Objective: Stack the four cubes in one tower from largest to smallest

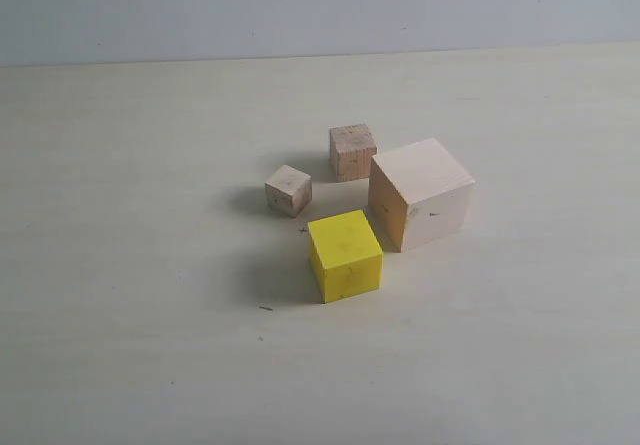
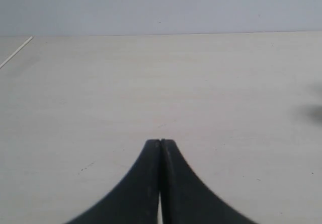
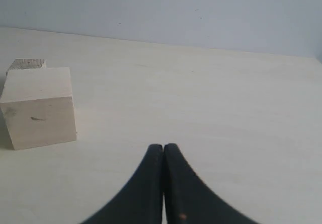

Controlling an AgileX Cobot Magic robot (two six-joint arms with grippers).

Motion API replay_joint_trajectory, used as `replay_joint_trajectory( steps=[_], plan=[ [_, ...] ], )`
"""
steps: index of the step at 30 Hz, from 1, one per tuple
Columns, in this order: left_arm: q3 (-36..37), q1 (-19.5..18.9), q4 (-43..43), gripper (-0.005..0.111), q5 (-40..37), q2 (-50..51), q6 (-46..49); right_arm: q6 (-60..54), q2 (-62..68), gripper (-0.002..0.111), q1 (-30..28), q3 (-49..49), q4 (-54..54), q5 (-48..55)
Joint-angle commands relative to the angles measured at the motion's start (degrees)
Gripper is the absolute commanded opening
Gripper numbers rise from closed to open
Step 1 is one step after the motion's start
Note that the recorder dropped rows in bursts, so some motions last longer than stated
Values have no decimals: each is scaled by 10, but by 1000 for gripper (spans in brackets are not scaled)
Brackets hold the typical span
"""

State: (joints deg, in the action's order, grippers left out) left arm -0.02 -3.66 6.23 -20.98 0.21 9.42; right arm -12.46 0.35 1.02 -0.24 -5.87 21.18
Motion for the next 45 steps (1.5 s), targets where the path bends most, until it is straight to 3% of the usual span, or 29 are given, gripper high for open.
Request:
replay_joint_trajectory(
  steps=[1,7,14,19,23,30,41,45],
  plan=[
    [0,2,0,0,2,-2,-4,0,-3,0,-1,2,-4,-50],
    [0,2,0,0,2,-2,-4,0,-3,0,-1,2,-76,-198],
    [0,2,0,0,2,-2,-4,0,-3,0,-1,2,-76,-218],
    [0,2,0,0,2,-2,-4,3,-3,0,-1,2,-78,-305],
    [0,2,0,0,2,-2,-4,91,-3,0,-1,-4,-152,-395],
    [0,2,0,0,2,-2,-4,50,34,0,-1,-129,-145,-212],
    [0,2,0,0,2,-2,-4,-47,344,0,-1,-362,-152,47],
    [0,2,0,0,2,-2,-4,-99,457,0,0,-425,-210,136]
  ],
)
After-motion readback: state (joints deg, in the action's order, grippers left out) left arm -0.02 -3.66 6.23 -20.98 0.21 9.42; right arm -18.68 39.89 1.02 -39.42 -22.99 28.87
